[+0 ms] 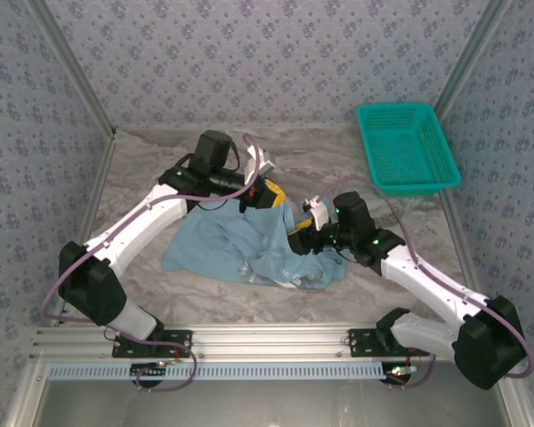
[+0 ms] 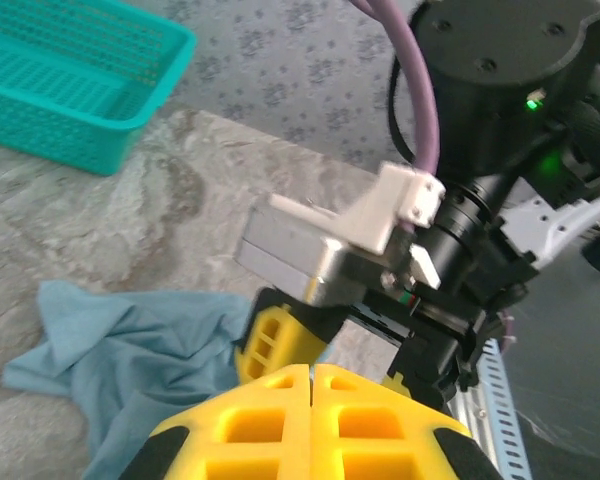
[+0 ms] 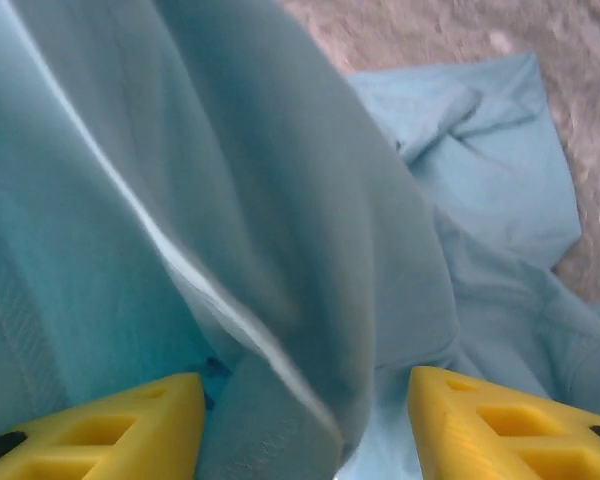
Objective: Fold the inside-out t-shirt
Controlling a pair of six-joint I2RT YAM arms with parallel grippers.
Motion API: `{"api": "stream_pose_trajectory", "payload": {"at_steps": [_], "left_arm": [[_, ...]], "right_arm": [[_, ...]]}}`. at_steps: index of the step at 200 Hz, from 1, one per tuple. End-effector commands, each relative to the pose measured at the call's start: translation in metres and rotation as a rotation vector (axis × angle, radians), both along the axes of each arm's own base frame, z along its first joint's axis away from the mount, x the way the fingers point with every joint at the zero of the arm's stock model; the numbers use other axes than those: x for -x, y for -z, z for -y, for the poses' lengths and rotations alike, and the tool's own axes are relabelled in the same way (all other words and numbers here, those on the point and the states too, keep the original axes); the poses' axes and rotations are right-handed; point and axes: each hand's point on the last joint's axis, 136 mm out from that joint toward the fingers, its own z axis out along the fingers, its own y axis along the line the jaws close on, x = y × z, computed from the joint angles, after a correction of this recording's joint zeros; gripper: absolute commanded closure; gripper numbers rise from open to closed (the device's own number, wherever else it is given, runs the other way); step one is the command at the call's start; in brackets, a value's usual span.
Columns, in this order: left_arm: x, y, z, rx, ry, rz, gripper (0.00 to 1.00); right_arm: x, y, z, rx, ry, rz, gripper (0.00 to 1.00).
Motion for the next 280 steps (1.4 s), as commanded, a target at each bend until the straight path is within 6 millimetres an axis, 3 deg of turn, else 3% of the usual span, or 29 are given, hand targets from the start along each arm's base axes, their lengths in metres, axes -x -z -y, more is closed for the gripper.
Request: {"api": "stream_pose_trajectory", "payload": {"at_steps": [1,39,74,103,127,153,192,218,245,270,280], "left_arm": [[-0.011,-0.018,-0.006,0.01,-0.122,0.075,1.0],[-0.047,-0.01,-0.035,-0.094,-0.427,0.112,0.99],[-0.065,0.006,-0.053,-0.159,-0.591,0.142,0.96],[-0.071,0.014,-0.049,-0.162,-0.605,0.137,0.91],[-0.073,0.025,-0.032,-0.169,-0.547,0.118,0.9],[-0.075,0.046,-0.003,-0.195,-0.465,0.058,0.94],[-0.081,0.068,0.028,-0.215,-0.437,-0.014,0.91],[-0.082,0.071,0.02,-0.228,-0.479,-0.015,0.82],[-0.081,0.073,0.0,-0.26,-0.558,0.003,0.71],[-0.08,0.071,-0.018,-0.274,-0.642,0.003,0.63],[-0.077,0.07,-0.025,-0.277,-0.664,-0.005,0.61]], "right_arm": [[0.001,0.03,0.014,0.107,0.086,-0.1,0.56],[-0.002,0.033,0.027,0.143,0.18,-0.119,0.85],[-0.002,0.023,0.039,0.163,0.229,-0.076,1.0],[0.004,0.017,0.037,0.14,0.205,-0.069,1.0],[0.001,0.017,0.044,0.129,0.248,-0.107,1.0],[-0.013,0.023,0.065,0.144,0.391,-0.181,0.98],[-0.026,0.054,0.112,0.263,0.578,-0.309,0.95],[-0.032,0.064,0.144,0.333,0.677,-0.356,0.87],[-0.031,0.06,0.169,0.36,0.753,-0.37,0.72],[-0.029,0.051,0.173,0.348,0.76,-0.355,0.63],[-0.024,0.048,0.159,0.306,0.717,-0.376,0.61]]}}
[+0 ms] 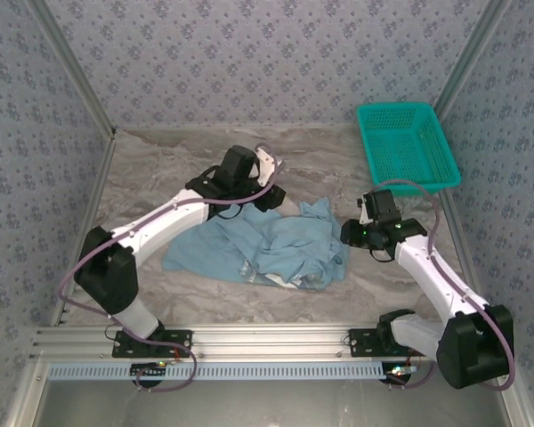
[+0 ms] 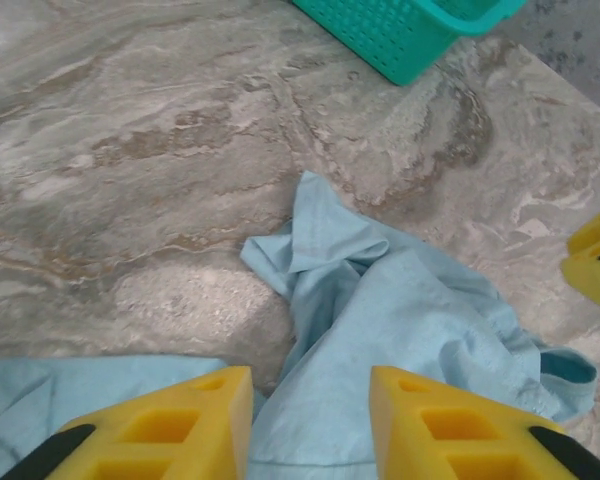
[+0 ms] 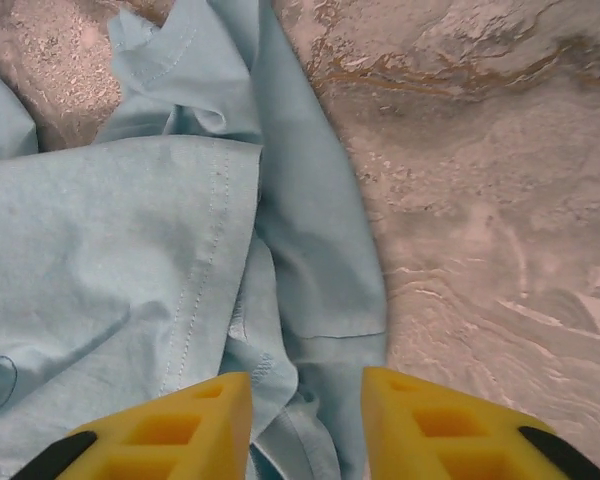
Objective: Fold the inside-out t-shirt
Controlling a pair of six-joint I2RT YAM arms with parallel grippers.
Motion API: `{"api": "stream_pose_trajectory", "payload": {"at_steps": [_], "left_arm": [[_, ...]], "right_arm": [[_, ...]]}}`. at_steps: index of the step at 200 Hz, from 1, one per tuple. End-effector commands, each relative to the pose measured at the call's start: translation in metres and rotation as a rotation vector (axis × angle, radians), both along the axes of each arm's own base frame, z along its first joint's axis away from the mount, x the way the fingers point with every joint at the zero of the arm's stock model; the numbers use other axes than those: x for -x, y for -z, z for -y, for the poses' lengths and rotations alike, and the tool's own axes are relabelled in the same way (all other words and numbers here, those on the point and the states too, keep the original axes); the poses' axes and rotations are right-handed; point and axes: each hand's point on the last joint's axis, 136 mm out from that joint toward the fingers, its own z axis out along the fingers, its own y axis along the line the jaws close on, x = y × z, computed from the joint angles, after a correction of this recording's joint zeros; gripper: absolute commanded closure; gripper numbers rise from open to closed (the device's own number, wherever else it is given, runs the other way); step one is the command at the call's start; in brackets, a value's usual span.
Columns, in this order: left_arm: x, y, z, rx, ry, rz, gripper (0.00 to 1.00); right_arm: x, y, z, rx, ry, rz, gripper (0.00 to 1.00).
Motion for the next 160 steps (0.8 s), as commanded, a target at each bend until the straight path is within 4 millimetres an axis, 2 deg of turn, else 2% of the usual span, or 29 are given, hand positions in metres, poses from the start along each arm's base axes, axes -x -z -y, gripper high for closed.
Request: {"api": "stream_pose_trajectory", "payload": {"at_steps": [1,13,23,41,62,75,117,160], "left_arm": [[-0.001,-0.015,-0.02,0.005,-0.097,0.031,0.61],[0.003,-0.017,-0.027,0.009,-0.117,0.03,0.59],[0.006,-0.019,-0.032,0.014,-0.122,0.033,0.59],[0.011,-0.021,-0.043,0.014,-0.146,0.042,0.58],[0.014,-0.023,-0.061,0.005,-0.198,0.05,0.58],[0.016,-0.024,-0.072,0.019,-0.23,0.05,0.58],[0.016,-0.032,-0.103,0.086,-0.325,0.056,0.57],[0.017,-0.036,-0.11,0.097,-0.337,0.064,0.57]], "right_arm": [[0.009,-0.015,-0.01,-0.039,-0.027,-0.002,0.61],[0.019,-0.016,-0.04,-0.107,-0.139,-0.007,0.57],[0.028,-0.013,-0.059,-0.084,-0.243,0.001,0.55],[0.036,-0.008,-0.07,0.078,-0.385,0.042,0.53],[0.036,0.002,-0.072,0.211,-0.472,0.025,0.55],[0.034,0.011,-0.067,0.275,-0.479,-0.022,0.56],[0.035,0.025,-0.07,0.297,-0.505,-0.091,0.57],[0.038,0.034,-0.074,0.267,-0.494,-0.125,0.54]]}}
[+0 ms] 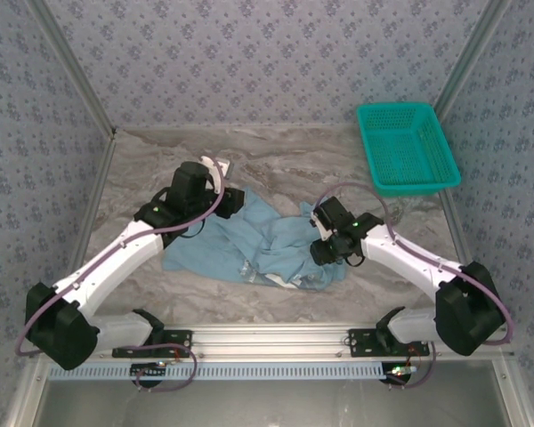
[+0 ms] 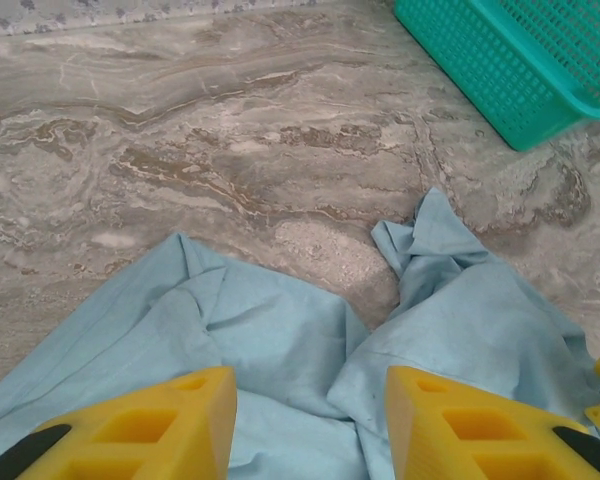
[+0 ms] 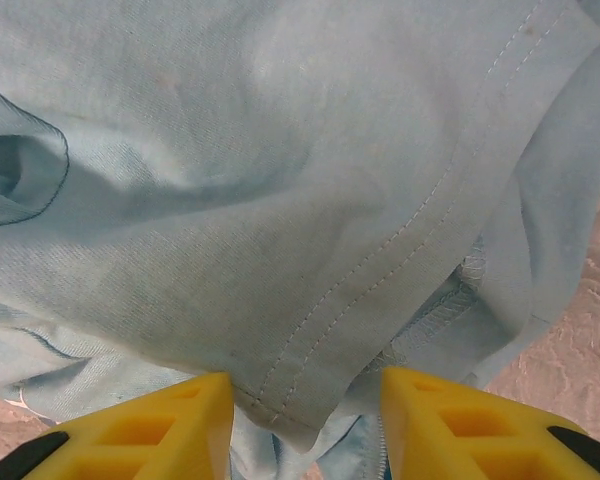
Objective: Fold the inside-out t-shirt
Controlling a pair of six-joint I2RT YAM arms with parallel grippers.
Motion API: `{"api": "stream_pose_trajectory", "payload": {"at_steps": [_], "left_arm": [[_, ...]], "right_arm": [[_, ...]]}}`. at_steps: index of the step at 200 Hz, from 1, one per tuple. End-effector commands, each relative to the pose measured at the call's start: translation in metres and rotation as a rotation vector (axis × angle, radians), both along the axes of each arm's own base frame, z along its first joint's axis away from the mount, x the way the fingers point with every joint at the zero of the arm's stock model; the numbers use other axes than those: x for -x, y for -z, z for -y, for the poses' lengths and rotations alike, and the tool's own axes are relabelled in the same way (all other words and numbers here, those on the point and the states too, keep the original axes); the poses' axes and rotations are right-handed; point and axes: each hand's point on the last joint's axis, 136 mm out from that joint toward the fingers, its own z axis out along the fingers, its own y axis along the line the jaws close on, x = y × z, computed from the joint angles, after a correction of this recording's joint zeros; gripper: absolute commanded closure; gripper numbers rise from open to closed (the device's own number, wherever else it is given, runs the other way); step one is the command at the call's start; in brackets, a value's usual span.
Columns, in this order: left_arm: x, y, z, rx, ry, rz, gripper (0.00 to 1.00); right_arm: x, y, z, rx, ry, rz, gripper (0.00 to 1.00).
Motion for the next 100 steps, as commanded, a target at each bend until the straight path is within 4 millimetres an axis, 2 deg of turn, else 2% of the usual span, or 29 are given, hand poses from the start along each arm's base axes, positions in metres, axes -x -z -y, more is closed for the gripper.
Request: {"api": "stream_pose_trajectory", "payload": {"at_steps": [1,23,73,100], "left_arm": [[-0.001,-0.009,-0.003,0.029,-0.019,0.023,0.57],[-0.002,-0.008,-0.002,0.028,-0.018,0.017,0.57],[-0.002,-0.006,-0.002,0.038,-0.026,0.006,0.57],[-0.004,-0.005,0.0,0.04,-0.026,0.002,0.57]], "right_arm": [[0.002,0.001,-0.002,0.008,-0.004,-0.02,0.54],[0.003,0.002,-0.007,-0.015,-0.003,-0.035,0.55],[0.015,-0.015,-0.008,-0.102,0.026,-0.023,0.58],[0.019,-0.007,-0.004,-0.096,0.053,-0.04,0.58]]}}
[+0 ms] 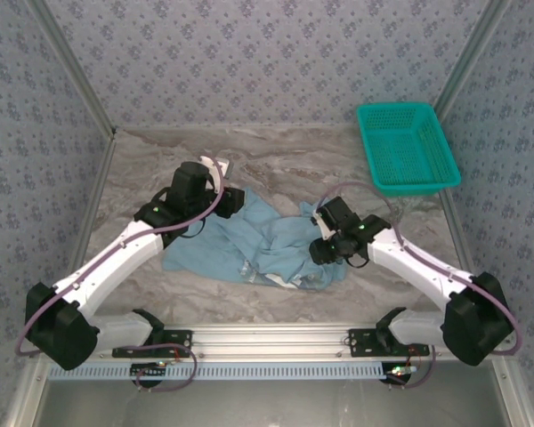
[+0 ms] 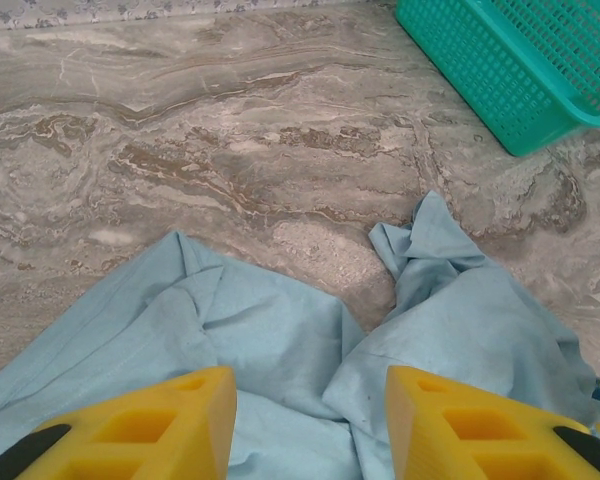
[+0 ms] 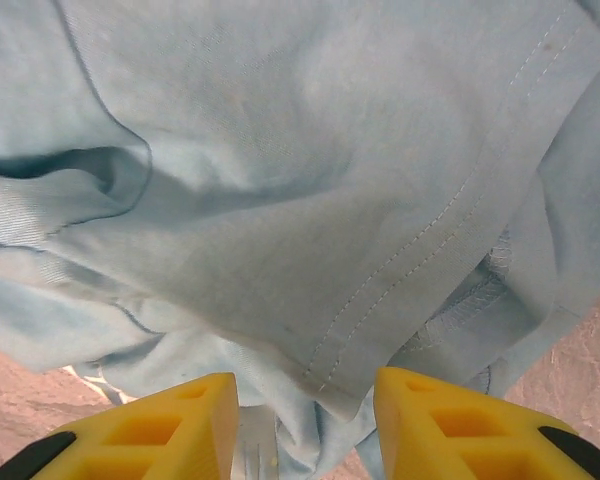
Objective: Fold the inside-out t-shirt
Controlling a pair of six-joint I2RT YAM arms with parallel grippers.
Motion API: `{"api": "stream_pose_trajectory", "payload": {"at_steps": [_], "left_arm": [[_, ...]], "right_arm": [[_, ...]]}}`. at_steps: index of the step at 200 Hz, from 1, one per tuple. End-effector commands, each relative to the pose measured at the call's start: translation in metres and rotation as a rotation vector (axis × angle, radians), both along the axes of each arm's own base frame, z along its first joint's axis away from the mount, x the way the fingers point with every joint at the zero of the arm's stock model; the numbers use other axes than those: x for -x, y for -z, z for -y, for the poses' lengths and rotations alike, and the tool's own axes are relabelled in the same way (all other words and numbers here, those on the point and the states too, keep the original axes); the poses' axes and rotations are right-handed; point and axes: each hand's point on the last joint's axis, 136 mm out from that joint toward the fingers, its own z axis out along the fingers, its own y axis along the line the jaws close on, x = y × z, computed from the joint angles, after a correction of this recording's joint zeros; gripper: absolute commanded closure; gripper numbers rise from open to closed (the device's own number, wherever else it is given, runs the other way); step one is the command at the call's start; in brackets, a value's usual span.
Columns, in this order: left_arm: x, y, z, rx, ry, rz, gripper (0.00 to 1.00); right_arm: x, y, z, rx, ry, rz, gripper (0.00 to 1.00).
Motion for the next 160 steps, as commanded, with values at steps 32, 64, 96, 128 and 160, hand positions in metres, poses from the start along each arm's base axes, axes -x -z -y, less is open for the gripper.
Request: {"api": "stream_pose_trajectory", "payload": {"at_steps": [32,64,96,128,160], "left_arm": [[-0.002,-0.007,-0.001,0.026,-0.015,0.014,0.57],[-0.001,-0.005,-0.003,0.023,-0.017,0.013,0.57],[-0.001,-0.005,-0.003,0.019,-0.016,0.012,0.57],[-0.001,-0.005,-0.004,0.018,-0.018,0.014,0.57],[0.0,-0.004,-0.003,0.018,-0.015,0.012,0.57]], "right_arm": [[0.014,0.023,0.008,0.027,0.045,-0.091,0.57],[0.009,0.028,0.006,0.031,0.047,-0.091,0.56],[0.001,0.031,0.003,0.032,0.041,-0.089,0.6],[-0.004,0.032,0.002,0.029,0.042,-0.082,0.64],[-0.01,0.031,0.002,0.025,0.045,-0.067,0.72]]}}
